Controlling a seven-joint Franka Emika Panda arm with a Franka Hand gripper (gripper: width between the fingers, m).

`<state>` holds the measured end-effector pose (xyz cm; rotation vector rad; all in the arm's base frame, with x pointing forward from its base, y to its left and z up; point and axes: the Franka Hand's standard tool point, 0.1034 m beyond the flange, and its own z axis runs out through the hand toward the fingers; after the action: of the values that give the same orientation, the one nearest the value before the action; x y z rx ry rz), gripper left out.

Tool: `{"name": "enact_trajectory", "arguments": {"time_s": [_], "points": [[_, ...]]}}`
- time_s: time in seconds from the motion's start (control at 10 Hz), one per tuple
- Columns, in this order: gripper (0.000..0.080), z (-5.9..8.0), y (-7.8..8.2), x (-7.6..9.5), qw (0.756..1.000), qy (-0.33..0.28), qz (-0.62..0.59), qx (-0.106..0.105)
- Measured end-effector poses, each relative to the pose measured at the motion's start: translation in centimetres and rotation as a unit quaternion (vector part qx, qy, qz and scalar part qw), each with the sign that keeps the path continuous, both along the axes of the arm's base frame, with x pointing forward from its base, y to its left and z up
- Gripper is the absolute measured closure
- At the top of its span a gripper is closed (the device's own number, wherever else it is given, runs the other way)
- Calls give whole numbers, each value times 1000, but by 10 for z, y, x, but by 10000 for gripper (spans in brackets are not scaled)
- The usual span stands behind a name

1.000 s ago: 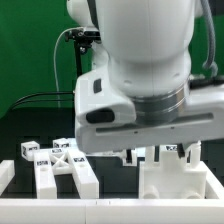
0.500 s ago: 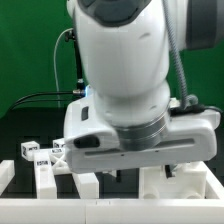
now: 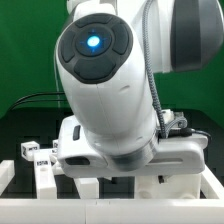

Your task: Assemble chair

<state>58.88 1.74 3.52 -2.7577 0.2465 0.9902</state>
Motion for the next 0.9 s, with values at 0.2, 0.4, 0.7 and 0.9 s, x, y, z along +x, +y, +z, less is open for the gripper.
{"name": "enact_trajectory", "arguments": {"time_s": [0.2,0.4,0.7,0.9], "points": [[162,0,1,0,1000,0,-2,1],[332,-1,1,0,1000,0,-2,1],[651,-1,1,0,1000,-1,-2,1],[768,-1,1,0,1000,-1,-2,1]]}}
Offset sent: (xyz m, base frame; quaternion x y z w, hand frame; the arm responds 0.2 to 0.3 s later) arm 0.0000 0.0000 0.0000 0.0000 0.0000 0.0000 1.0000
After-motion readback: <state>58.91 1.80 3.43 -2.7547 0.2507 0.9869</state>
